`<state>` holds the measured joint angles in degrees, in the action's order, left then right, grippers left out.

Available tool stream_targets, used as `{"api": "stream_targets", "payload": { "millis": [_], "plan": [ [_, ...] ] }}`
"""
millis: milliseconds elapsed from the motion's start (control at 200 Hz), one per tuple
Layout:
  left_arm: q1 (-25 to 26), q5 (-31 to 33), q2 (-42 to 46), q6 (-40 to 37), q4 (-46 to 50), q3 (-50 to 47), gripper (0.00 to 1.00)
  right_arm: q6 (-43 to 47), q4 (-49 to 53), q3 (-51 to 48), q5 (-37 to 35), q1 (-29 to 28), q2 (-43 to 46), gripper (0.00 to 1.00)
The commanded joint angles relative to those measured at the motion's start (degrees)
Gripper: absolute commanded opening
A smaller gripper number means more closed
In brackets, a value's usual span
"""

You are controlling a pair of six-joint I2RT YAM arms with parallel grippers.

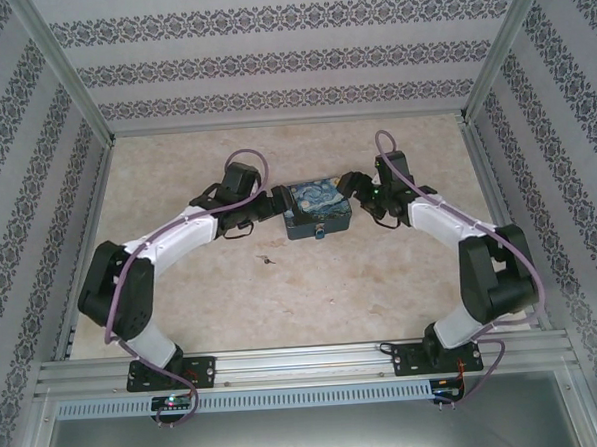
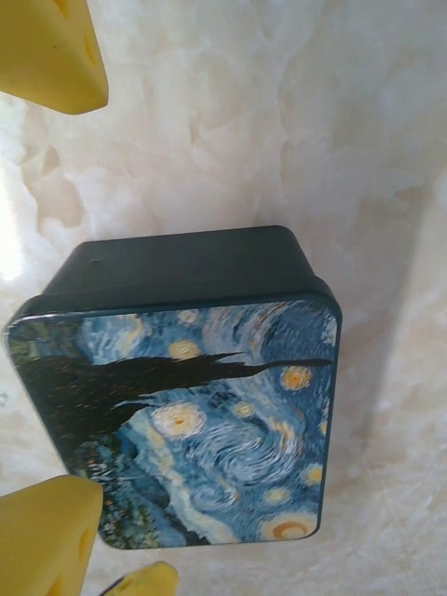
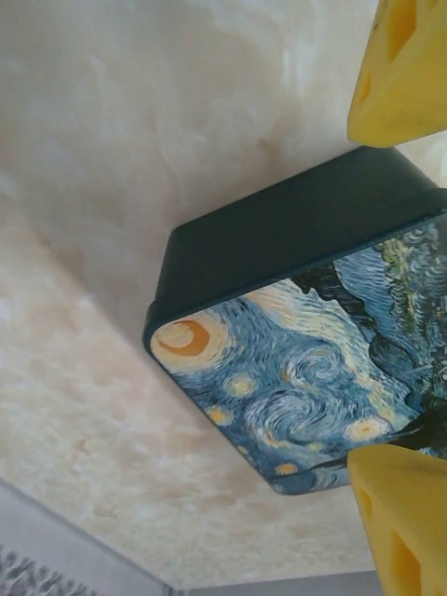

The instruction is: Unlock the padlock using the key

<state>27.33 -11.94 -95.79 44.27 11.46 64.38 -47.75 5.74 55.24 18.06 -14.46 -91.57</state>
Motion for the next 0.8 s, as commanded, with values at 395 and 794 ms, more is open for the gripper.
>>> {"api": "stream_targets", "payload": {
  "millis": [395, 794],
  "plan": [
    [1.3, -1.59, -6.4, 4.1, -8.08, 2.46, 1.0, -0.06, -2.34, -0.73, 2.33, -7.57, 0.16, 0.79],
    [1.83, 3.09, 0.17, 5.33, -8.53, -5.49, 0.99, 0.93, -0.28, -5.21, -4.35, -8.83, 7.15, 0.79]
  ]
}}
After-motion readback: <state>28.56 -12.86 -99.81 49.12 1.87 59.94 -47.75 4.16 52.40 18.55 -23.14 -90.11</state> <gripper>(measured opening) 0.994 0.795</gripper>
